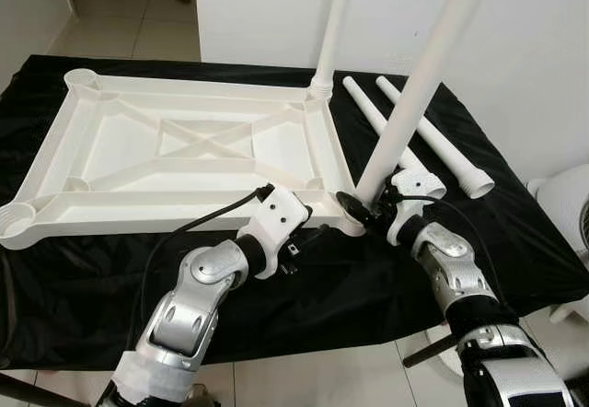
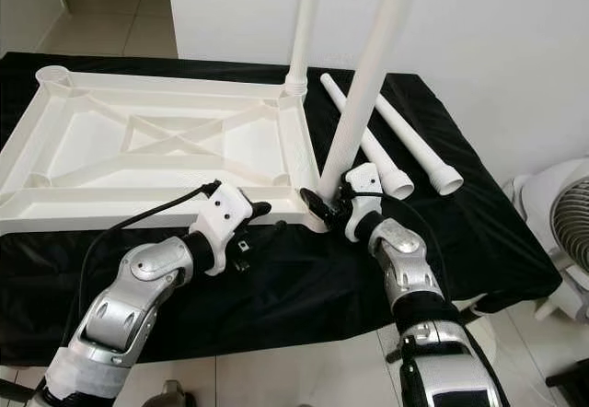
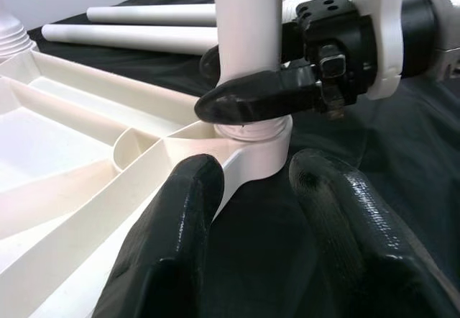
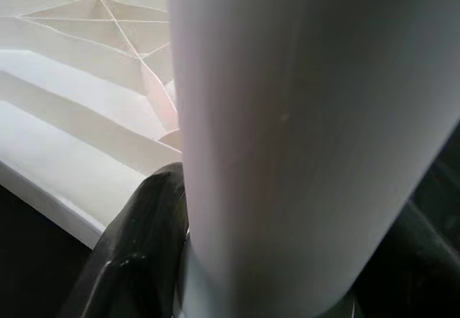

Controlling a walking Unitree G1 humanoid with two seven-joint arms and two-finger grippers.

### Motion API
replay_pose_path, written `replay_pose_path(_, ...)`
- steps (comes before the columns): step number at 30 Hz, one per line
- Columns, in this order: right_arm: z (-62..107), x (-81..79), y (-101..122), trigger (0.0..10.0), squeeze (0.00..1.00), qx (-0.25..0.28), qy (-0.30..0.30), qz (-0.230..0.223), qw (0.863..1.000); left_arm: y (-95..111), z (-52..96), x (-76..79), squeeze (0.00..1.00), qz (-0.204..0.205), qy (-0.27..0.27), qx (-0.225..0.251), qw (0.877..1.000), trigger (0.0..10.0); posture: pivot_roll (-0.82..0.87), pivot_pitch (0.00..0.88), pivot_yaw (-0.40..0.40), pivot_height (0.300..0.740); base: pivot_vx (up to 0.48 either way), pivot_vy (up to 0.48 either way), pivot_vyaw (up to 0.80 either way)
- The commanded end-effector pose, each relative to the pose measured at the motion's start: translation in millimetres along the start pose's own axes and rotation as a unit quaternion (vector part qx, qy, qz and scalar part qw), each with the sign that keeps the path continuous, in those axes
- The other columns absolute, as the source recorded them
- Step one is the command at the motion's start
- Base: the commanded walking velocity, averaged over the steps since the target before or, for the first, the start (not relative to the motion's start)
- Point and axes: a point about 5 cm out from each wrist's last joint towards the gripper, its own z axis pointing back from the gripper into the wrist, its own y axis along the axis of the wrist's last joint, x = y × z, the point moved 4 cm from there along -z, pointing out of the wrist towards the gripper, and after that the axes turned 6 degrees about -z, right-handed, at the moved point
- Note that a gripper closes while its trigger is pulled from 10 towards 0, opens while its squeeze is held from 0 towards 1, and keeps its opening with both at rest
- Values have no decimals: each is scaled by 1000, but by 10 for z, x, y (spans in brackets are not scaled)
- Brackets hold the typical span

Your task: Building children table

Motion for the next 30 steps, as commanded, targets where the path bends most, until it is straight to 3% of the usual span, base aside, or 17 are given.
replay_pose_path(1,-25,-44,-6,0,0,-7,18,18,1000,-14,-29,-24,0,-4,21,-10,1000,10000,103,17,-84,740,0,0,0)
replay_pose_path(7,4,-26,-57,0,0,-14,21,26,999,-20,-28,-10,0,-3,21,-10,1000,10000,100,18,-92,740,0,0,0)
replay_pose_path(8,10,-11,-72,6784,0,-13,11,16,1000,-19,-31,4,0,-1,20,-9,1000,10000,97,23,-96,740,0,0,0)
replay_pose_path(9,8,-2,-71,10000,0,-7,-3,2,1000,-20,-34,17,0,1,19,-9,1000,10000,94,28,-100,740,0,0,0)
replay_pose_path(16,-32,49,-84,10000,0,6,-95,-34,995,-18,-37,51,0,6,17,-8,1000,10000,88,39,-102,740,0,0,0)
replay_pose_path(20,-47,14,-104,10000,0,8,-138,-27,990,-26,-31,72,0,8,13,-10,1000,10000,82,45,-99,740,0,0,0)
replay_pose_path(21,-49,-15,-97,10000,0,22,-175,-51,983,-29,-29,79,0,8,11,-10,1000,10000,81,48,-96,740,0,0,0)
replay_pose_path(23,-48,-19,-98,10000,0,26,-185,-59,981,-30,-29,80,0,8,10,-11,1000,10000,81,48,-96,740,0,0,0)
replay_pose_path(25,-31,-32,-95,10000,0,39,-236,-77,968,-30,-30,80,0,9,10,-11,1000,10000,78,55,-89,740,0,0,0)
replay_pose_path(26,-8,-44,-104,10000,0,42,-279,-90,955,-28,-33,76,0,11,10,-11,1000,10000,78,56,-88,740,0,0,0)
replay_pose_path(30,-4,-67,-99,10000,0,48,-294,-95,950,-23,-35,78,0,11,10,-10,1000,10000,77,57,-88,740,0,0,0)
